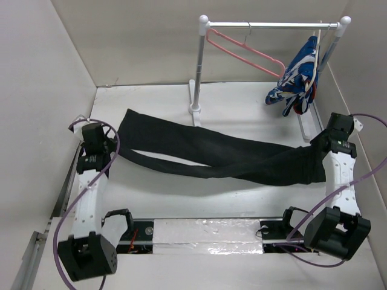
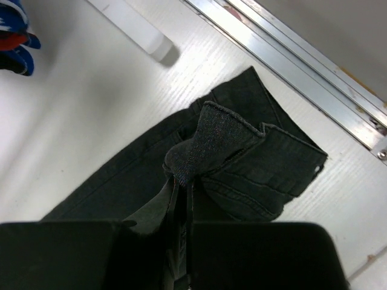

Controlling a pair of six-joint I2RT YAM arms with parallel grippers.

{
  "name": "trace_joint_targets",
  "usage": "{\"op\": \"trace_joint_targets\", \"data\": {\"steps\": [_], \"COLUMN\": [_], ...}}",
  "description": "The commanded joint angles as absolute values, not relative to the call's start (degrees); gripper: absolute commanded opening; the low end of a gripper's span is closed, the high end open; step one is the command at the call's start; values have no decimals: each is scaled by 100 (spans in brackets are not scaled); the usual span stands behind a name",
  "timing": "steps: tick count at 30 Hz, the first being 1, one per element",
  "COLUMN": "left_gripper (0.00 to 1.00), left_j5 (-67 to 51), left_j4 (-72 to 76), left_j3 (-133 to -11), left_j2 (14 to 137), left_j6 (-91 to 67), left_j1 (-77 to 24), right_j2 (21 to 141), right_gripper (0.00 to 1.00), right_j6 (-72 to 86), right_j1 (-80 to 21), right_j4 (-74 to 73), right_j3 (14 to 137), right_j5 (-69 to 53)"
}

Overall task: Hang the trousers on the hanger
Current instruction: Fold the trousers at the center of the board.

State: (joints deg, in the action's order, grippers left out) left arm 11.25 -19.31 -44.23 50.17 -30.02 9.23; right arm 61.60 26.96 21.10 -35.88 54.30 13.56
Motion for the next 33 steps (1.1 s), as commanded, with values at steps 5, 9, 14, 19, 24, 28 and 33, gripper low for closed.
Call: {"op": "trace_joint_targets", "data": {"steps": [5, 9, 14, 19, 24, 28, 33], "left_gripper": [0, 0, 0, 0, 0, 0, 0], "left_j5": [1888, 2145, 2461, 2716, 2900, 2883, 2927], "left_j4": [-1538, -1345, -1547, -1609, -1617, -1539, -1608], "left_j3": [-5079, -5466, -6169, -6556, -7180, -7602, -8454], "left_j2": [5897, 6274, 7381, 8339, 9016, 9500, 10168], "left_j6": [-3216, -3199, -3129, -3164, -3111, -3059, -2909], "left_j1": [800, 747, 694, 633, 633, 633, 633], "right_j2": [6653, 6908, 7294, 7619, 8111, 8481, 8894], "right_gripper": [0, 0, 0, 0, 0, 0, 0], "right_j6": [2734, 2611, 2593, 2575, 2444, 2513, 2593], "right_j1": [1837, 1890, 1951, 1951, 2004, 2004, 1951], "right_j4": [-3032, -2936, -2839, -2751, -2716, -2707, -2505], "right_j3": [6309, 6512, 6627, 6741, 7048, 7277, 7461], "right_j5": [1599, 1547, 1425, 1371, 1389, 1292, 1301]}}
